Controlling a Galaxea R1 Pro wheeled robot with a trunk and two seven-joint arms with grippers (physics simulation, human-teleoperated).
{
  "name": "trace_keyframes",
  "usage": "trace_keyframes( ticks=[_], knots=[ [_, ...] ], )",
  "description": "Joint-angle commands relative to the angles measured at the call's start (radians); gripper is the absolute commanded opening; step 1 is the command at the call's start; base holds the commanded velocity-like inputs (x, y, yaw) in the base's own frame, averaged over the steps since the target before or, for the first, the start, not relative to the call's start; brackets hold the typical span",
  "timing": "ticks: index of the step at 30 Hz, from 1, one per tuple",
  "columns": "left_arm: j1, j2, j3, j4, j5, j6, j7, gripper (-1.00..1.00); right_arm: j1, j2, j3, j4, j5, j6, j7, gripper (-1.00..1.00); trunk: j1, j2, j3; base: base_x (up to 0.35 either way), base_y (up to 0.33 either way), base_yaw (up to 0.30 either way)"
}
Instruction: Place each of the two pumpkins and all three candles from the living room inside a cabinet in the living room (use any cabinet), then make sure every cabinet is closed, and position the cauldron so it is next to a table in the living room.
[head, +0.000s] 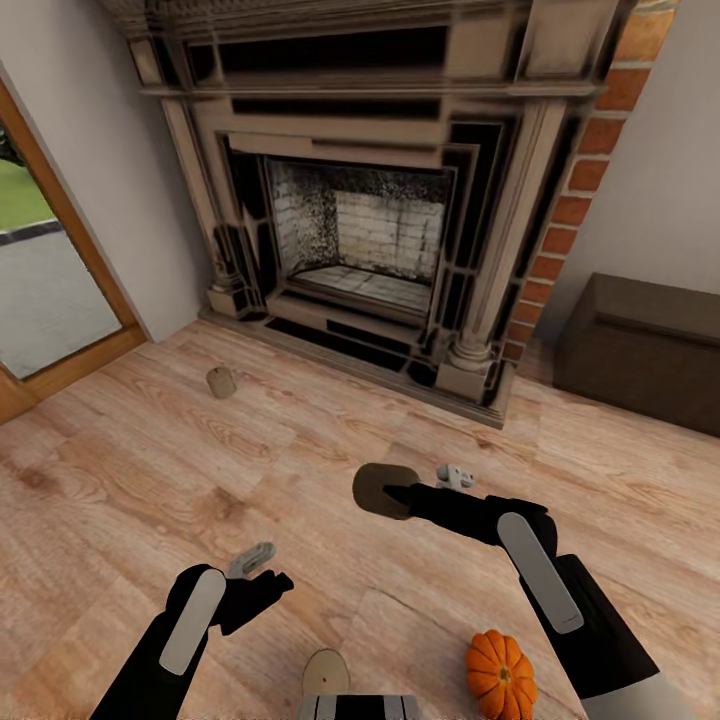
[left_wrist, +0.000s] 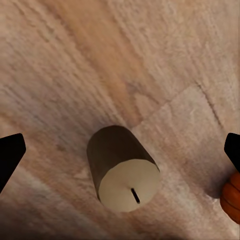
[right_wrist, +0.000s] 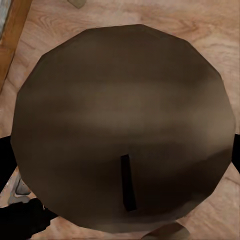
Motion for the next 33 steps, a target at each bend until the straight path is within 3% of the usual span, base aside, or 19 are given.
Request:
trace_keyframes(
  ticks=[1, 7, 13, 21, 28, 33],
  knots=[
    [0.0, -0.001, 0.0, -0.001, 0.011, -0.002, 0.01, 1.0, -0.001, -0.002, 0.001, -0.001, -0.013, 0.002, -0.004, -1.0, 0.0, -0.001, -0.005, 0.0, 0.0, 0.0],
    [0.0, -0.004, -0.03, -0.001, 0.012, -0.025, 0.011, 1.0, -0.001, -0.028, 0.001, 0.004, -0.037, 0.002, 0.03, -1.0, 0.003, -0.002, -0.028, 0.0, 0.0, 0.0],
    [0.0, -0.006, -0.063, -0.001, 0.014, -0.056, 0.012, 1.0, -0.001, -0.03, 0.001, 0.006, -0.039, 0.002, 0.045, -1.0, 0.006, -0.003, -0.051, 0.0, 0.0, 0.0],
    [0.0, -0.006, -0.073, -0.001, 0.015, -0.061, 0.012, 1.0, -0.001, -0.03, 0.001, 0.009, -0.04, 0.0, 0.051, -1.0, 0.009, -0.005, -0.082, 0.0, 0.0, 0.0],
    [0.0, -0.007, -0.103, -0.001, 0.015, -0.061, 0.012, 1.0, -0.001, -0.041, 0.0, 0.043, -0.051, -0.001, 0.17, -1.0, 0.012, -0.007, -0.109, 0.0, 0.0, 0.0],
    [0.0, -0.008, -0.16, -0.001, 0.016, -0.063, 0.018, 1.0, -0.001, -0.069, 0.0, 0.056, -0.058, -0.002, 0.209, -1.0, 0.015, -0.008, -0.129, 0.0, 0.0, 0.0]
  ],
)
